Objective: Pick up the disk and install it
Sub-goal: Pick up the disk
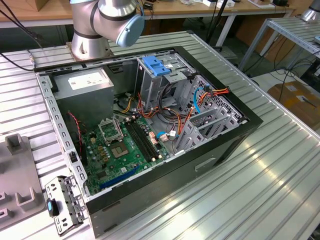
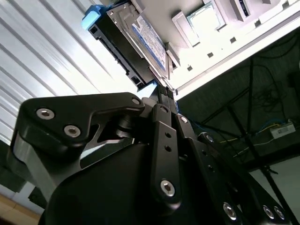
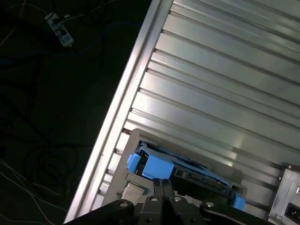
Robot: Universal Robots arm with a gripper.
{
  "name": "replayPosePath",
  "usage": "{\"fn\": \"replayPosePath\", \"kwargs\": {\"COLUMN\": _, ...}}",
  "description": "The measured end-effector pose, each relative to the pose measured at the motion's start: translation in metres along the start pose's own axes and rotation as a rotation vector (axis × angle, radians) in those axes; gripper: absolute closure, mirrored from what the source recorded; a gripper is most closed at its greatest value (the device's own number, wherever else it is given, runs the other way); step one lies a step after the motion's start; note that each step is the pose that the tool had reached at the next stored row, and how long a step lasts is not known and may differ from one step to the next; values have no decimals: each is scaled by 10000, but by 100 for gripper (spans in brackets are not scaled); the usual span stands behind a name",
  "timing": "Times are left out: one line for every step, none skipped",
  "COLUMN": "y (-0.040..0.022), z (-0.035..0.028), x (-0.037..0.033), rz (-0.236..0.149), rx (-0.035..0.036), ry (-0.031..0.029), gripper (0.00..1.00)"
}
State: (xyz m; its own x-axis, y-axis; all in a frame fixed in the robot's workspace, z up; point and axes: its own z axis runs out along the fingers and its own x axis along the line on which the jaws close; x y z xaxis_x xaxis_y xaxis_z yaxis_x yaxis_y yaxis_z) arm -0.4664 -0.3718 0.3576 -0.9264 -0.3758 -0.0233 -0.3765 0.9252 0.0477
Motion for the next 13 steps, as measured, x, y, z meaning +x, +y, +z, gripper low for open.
{"fn": "replayPosePath", "kwargs": {"y": 0, "z": 0, "x": 0, "rz": -202, "rx": -5, "ry": 10, "gripper": 89}}
{"fn": "replayPosePath", "kwargs": {"y": 0, "z": 0, "x": 0, "rz": -394, "rx": -9, "ry": 18, "gripper": 89}}
{"fn": "replayPosePath", "kwargs": {"y": 0, "z": 0, "x": 0, "rz": -511, "rx": -12, "ry": 24, "gripper": 89}}
{"fn": "replayPosePath", "kwargs": {"y": 0, "z": 0, "x": 0, "rz": -631, "rx": -15, "ry": 30, "gripper": 89}}
{"fn": "replayPosePath", "kwargs": {"y": 0, "z": 0, "x": 0, "rz": -750, "rx": -17, "ry": 36, "gripper": 89}}
{"fn": "replayPosePath", "kwargs": {"y": 0, "z": 0, "x": 0, "rz": -858, "rx": -20, "ry": 41, "gripper": 89}}
{"fn": "replayPosePath", "kwargs": {"y": 0, "z": 0, "x": 0, "rz": -1005, "rx": -23, "ry": 48, "gripper": 89}}
{"fn": "replayPosePath", "kwargs": {"y": 0, "z": 0, "x": 0, "rz": -1111, "rx": -26, "ry": 53, "gripper": 89}}
{"fn": "replayPosePath", "kwargs": {"y": 0, "z": 0, "x": 0, "rz": -1257, "rx": -29, "ry": 60, "gripper": 89}}
{"fn": "replayPosePath", "kwargs": {"y": 0, "z": 0, "x": 0, "rz": -1370, "rx": -32, "ry": 65, "gripper": 89}}
{"fn": "replayPosePath", "kwargs": {"y": 0, "z": 0, "x": 0, "rz": -1512, "rx": -35, "ry": 72, "gripper": 89}}
{"fn": "replayPosePath", "kwargs": {"y": 0, "z": 0, "x": 0, "rz": -1846, "rx": -43, "ry": 88, "gripper": 89}}
{"fn": "replayPosePath", "kwargs": {"y": 0, "z": 0, "x": 0, "rz": -1985, "rx": -46, "ry": 95, "gripper": 89}}
